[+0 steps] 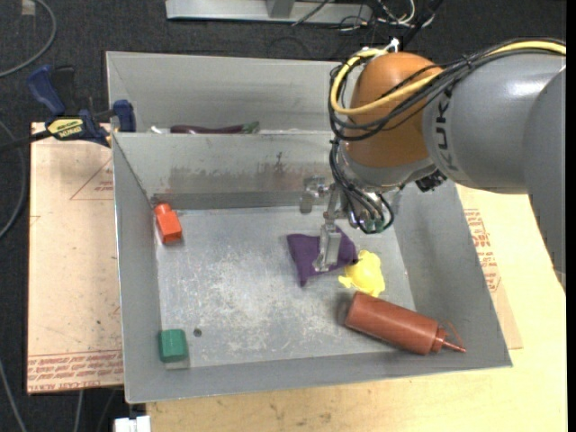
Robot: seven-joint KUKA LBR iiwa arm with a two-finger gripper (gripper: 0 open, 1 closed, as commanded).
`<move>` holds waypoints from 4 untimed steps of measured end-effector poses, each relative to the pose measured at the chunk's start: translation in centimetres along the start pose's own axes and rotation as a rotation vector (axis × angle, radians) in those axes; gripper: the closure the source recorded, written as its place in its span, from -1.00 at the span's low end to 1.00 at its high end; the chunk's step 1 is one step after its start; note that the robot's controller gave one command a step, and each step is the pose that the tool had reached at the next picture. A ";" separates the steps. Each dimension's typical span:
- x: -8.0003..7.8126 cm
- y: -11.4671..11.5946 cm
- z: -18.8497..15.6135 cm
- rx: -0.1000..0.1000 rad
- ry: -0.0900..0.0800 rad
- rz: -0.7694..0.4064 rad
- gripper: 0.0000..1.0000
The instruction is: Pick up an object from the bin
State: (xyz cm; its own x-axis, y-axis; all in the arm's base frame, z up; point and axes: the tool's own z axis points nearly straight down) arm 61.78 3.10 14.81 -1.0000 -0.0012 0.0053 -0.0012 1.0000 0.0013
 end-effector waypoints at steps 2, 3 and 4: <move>-0.5 -6.3 5.6 -0.001 -0.001 -0.160 1.00; -0.5 -6.3 5.6 -0.001 -0.002 -0.161 -1.00; -0.5 -6.3 5.6 -0.002 -0.002 -0.161 1.00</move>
Offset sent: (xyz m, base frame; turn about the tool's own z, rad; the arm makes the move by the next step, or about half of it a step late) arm 0.0042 -0.0635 -0.0555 -0.1634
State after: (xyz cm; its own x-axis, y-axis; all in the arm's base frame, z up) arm 62.24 -3.22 9.23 -0.9869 -0.1610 0.0031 -0.1610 0.9869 0.0036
